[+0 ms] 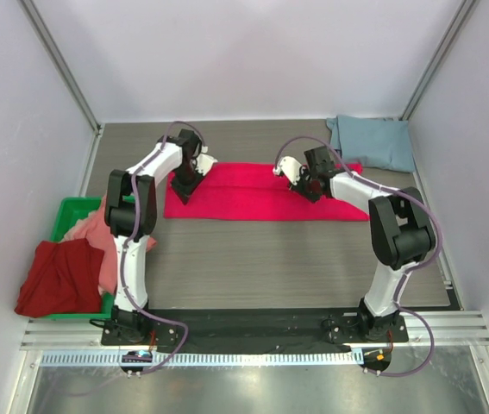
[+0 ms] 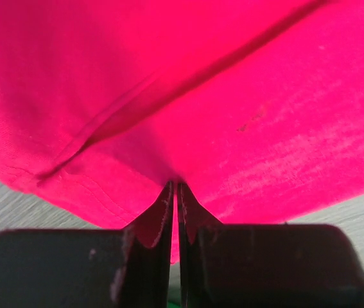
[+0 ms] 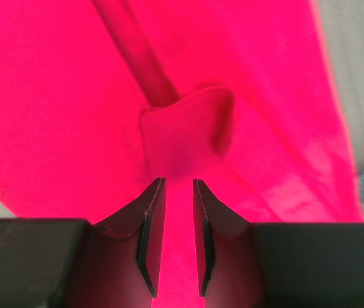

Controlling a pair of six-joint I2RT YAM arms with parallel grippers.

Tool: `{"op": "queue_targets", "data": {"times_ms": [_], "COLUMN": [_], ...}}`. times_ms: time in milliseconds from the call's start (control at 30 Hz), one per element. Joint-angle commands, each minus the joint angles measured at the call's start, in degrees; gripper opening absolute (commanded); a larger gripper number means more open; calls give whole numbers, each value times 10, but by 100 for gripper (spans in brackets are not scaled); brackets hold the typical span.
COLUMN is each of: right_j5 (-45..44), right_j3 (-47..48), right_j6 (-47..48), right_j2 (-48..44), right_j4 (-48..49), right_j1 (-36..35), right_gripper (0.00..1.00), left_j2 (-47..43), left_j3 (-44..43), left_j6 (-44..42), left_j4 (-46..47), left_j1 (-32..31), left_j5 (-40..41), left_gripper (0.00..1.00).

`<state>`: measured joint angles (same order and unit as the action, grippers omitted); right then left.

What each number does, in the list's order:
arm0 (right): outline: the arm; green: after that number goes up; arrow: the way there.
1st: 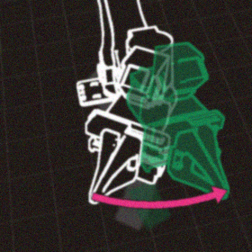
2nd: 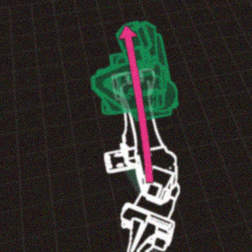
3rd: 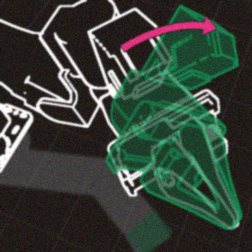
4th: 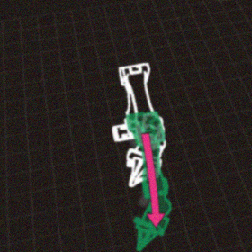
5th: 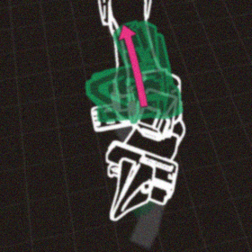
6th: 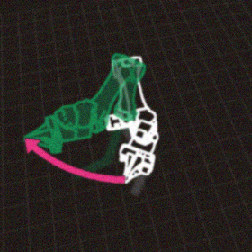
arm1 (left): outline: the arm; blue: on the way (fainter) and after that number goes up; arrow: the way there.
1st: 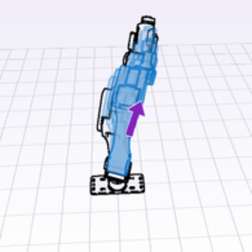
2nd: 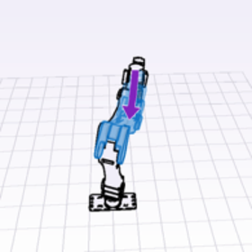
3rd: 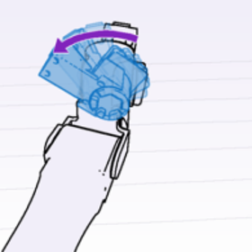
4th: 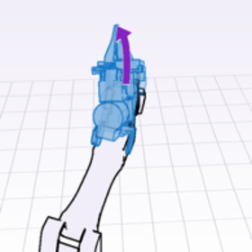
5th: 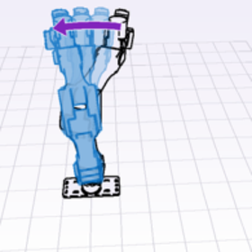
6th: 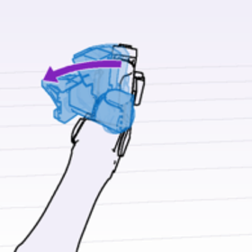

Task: Fold and stack the t-shirts
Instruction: Fold the tshirt

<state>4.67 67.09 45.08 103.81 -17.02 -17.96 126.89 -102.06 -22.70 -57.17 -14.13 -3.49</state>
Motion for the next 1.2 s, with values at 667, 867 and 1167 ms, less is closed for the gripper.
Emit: {"op": "queue_targets", "data": {"times_ms": [667,867,1167], "right_j5": [-26,-69,-90], "right_j3": [179,317,331], "right_j6": [-9,-11,-37], "right_j2": [140,186,123], "right_j4": [14,45,60], "right_j1": [42,34,31], "right_gripper": [28,29,35], "left_j2": [34,28,-56], "left_j3": [-11,-9,2], "left_j6": [16,17,-36], "left_j4": [2,1,-2], "left_j1": [1,1,1], "left_j5": [26,30,17], "left_gripper": [5,7,33]}}
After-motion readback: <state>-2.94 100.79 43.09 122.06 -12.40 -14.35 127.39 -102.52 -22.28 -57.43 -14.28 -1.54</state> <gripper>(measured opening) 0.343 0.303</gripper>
